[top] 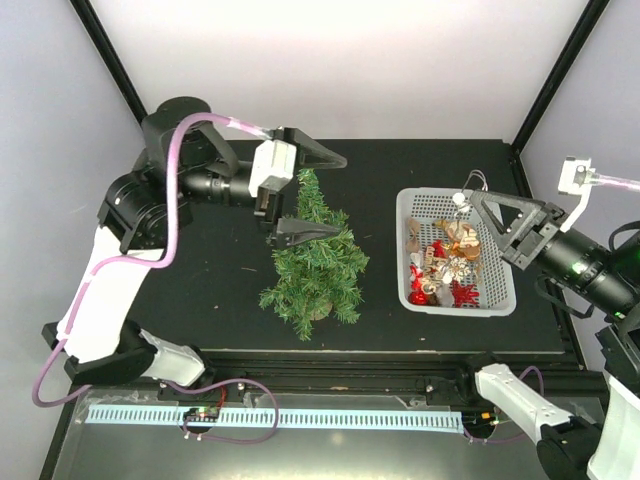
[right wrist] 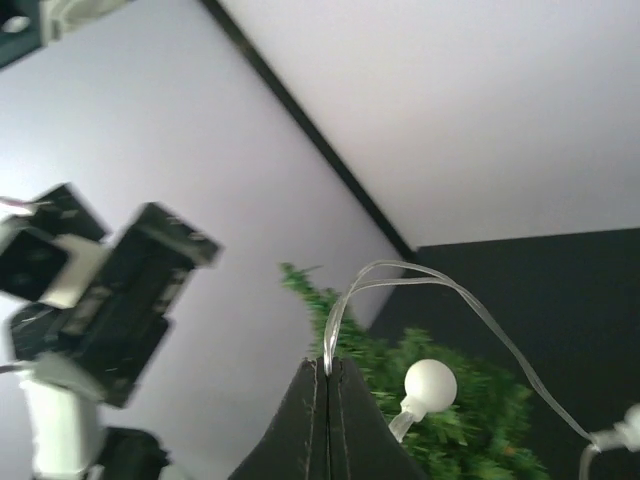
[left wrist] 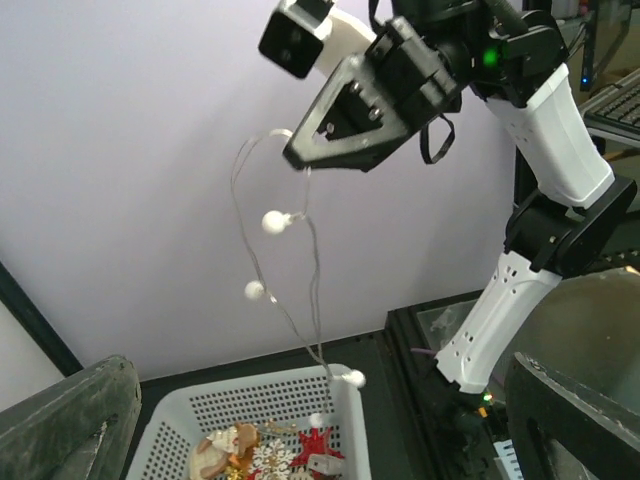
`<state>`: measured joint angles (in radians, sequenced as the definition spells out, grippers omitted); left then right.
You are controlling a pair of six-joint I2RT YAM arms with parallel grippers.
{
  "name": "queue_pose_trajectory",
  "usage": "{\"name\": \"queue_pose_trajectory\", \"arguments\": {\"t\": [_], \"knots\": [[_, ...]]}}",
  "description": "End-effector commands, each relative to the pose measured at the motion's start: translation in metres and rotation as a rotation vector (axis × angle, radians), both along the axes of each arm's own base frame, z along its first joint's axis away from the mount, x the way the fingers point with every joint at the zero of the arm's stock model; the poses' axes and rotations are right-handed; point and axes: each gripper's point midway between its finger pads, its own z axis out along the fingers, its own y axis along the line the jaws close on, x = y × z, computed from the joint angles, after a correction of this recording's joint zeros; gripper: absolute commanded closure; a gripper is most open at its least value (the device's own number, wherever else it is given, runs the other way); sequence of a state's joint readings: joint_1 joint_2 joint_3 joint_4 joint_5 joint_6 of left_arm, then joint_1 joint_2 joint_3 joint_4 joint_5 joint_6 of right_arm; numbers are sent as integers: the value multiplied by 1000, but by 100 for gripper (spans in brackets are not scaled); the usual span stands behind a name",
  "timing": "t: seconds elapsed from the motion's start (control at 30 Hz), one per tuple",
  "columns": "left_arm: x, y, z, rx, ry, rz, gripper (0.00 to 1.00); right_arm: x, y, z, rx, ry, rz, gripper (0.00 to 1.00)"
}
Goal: Decorate the small christmas tree
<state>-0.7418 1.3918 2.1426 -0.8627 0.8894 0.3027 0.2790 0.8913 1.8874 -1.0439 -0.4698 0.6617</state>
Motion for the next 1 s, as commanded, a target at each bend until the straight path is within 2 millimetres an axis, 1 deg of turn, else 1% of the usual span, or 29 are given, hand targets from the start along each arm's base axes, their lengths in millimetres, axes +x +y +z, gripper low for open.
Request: {"name": "queue_pose_trajectory", "arguments": {"t": [0.0, 0.07, 0.13, 0.2, 0.3, 0.33, 0.43, 0.7, 0.83, 0.97], "knots": [[6, -19, -5, 4, 36, -13, 1, -33, 23, 31, 104, -71, 221, 99], [9, -31, -10, 16, 57, -31, 1, -41, 26, 35, 124, -74, 262, 99], [13, -41, -12, 18, 79, -42, 1, -45, 28, 35, 133, -69, 284, 99], [19, -51, -13, 20, 108, -47, 3, -49, 29, 34, 141, -63, 300, 99], [26, -64, -15, 16, 130, -58, 11, -56, 28, 34, 159, -65, 316, 99], [29, -70, -18, 22, 137, -64, 15, -58, 29, 33, 165, -61, 322, 99], [28, -82, -23, 30, 147, -95, 23, -62, 29, 30, 172, -52, 333, 99], [20, -109, -28, 33, 179, -191, 27, -66, 28, 20, 184, -25, 332, 99], [3, -114, -26, 30, 192, -294, 30, -64, 27, 13, 181, -7, 321, 99], [-13, -120, -31, 43, 189, -361, 33, -64, 26, 12, 193, -7, 318, 99]]}}
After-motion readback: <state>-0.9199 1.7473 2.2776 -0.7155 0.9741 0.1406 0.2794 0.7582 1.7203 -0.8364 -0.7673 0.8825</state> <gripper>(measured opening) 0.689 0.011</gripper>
